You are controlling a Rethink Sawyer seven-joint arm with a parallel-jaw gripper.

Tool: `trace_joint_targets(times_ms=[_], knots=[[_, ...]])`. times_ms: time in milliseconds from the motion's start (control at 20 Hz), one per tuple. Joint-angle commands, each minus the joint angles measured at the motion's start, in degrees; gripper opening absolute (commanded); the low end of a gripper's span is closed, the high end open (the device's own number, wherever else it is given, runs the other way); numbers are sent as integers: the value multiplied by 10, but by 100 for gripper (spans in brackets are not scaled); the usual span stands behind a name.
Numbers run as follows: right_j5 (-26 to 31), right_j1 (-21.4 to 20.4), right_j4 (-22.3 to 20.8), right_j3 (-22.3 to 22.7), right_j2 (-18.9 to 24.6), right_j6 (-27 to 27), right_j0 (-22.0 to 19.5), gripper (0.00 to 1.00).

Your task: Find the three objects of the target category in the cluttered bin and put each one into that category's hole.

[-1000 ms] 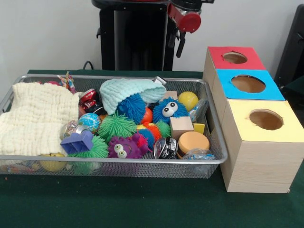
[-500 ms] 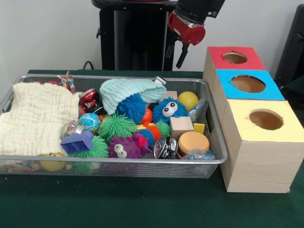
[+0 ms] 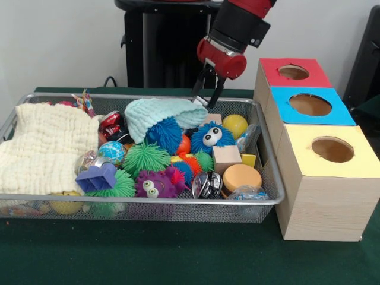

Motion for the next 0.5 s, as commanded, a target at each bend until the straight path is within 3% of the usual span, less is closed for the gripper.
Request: trace_joint_targets(times_ms=[50,500], knots=[[-78,52,-5,-53,29,30,-28,100],[-59,24,1,-50,24,20,-20,100]])
